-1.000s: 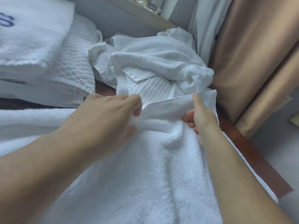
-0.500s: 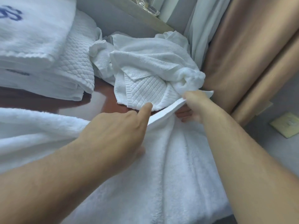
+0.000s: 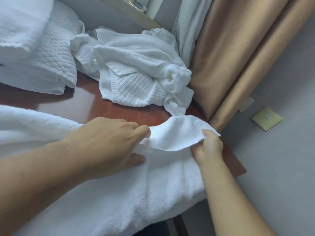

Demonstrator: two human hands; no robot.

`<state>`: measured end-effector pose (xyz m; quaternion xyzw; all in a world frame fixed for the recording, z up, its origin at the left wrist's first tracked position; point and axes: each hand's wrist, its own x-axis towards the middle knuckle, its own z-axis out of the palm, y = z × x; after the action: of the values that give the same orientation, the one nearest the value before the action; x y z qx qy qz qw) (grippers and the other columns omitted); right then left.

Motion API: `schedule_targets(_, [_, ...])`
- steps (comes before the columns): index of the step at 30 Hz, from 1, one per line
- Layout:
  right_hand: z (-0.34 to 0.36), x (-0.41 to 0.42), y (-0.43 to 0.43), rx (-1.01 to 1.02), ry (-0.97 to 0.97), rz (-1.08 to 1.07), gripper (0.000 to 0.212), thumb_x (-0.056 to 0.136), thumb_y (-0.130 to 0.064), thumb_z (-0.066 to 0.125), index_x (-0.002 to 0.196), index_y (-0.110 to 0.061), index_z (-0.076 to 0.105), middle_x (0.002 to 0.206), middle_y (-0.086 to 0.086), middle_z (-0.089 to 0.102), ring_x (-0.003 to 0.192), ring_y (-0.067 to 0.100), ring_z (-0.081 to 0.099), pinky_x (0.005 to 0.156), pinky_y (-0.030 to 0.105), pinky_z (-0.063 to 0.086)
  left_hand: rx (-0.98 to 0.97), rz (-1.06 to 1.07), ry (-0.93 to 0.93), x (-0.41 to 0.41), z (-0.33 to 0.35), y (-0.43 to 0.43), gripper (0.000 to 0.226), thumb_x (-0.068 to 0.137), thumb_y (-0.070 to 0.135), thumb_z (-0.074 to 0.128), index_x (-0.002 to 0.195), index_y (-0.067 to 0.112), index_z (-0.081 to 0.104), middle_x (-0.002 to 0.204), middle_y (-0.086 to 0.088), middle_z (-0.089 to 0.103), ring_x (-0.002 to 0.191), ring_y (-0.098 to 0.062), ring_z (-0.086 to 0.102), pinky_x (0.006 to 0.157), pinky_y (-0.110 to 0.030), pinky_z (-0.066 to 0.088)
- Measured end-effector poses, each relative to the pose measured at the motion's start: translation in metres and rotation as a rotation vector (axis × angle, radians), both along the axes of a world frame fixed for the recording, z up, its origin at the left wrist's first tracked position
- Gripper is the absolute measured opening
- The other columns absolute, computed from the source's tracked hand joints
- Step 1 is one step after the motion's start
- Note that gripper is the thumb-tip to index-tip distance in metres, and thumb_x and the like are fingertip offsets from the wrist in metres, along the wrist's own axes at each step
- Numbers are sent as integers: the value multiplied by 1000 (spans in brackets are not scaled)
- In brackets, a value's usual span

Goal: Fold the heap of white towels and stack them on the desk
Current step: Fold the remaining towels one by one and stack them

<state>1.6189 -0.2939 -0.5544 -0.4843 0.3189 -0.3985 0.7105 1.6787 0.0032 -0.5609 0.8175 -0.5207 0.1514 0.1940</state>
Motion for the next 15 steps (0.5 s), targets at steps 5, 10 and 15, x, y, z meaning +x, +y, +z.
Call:
schedule_targets(5, [-6,2,-8,-265,155,-278,50,87,3,43,136,-4,53,130,12,64,112,29,67,97,45,56,-27,-233,-112,-8,11,0,28,89,41,49,111,42,66,88,12,59,61,-18,61,43,-31,44])
schedule_targets(10, [-6,0,-1,-410,285,-406,67,92,1,33,157,-15,31,156,7,41,138,22,47,113,36,42,80,-245,-71,-7,5,1,46,80,48,68,125,43,63,85,16,69,69,-13,66,49,-28,48])
schedule_targets(15, [-4,-1,-1,-504,385,-457,69,90,5,39,156,-14,32,156,8,39,142,23,42,110,27,36,87,-133,-62,-4,3,-3,56,81,67,45,133,45,54,118,17,55,103,-10,52,83,-32,48])
